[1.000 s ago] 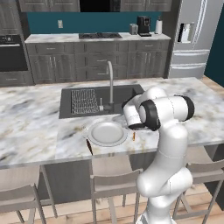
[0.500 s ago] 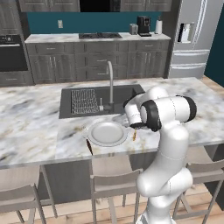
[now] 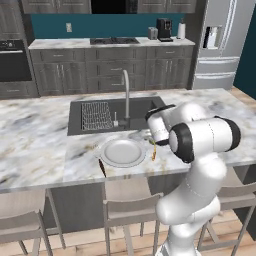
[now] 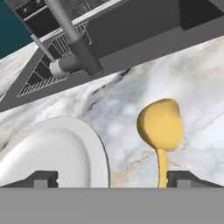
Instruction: Take the fork and place it on the left side of the plate. Then take the spoon and place it on the right side of the plate. Make sure they're directly next to the plate.
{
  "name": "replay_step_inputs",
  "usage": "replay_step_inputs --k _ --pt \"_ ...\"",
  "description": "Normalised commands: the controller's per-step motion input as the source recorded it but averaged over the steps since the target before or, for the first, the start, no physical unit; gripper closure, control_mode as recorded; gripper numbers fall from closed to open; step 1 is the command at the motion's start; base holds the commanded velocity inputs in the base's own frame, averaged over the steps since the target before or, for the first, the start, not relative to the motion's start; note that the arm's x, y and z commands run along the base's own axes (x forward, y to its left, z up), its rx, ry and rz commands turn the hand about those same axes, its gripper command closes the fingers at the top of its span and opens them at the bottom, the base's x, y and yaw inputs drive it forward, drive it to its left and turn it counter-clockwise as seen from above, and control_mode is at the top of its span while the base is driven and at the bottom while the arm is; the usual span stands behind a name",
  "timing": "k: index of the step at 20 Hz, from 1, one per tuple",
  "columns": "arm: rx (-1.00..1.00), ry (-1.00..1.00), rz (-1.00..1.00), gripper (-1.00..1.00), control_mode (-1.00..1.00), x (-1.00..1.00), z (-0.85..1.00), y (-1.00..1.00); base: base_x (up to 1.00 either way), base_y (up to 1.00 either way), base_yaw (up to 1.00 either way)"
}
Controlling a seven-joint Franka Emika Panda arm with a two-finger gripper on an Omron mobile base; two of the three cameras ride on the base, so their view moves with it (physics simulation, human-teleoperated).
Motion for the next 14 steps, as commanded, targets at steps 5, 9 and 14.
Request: replay_step_inputs --k 5,9,14 --pt "0.02 0.03 0.01 -1.0 -1.0 -0.52 0.96 0.0 0.0 0.0 0.0" --pt "0.0 0.15 0.0 -1.0 -1.0 -0.82 1.0 0.0 0.0 0.0 0.0" --pt "-0.09 0.24 0.0 -1.0 -1.0 -0.86 0.95 0.0 0.0 0.0 0.0"
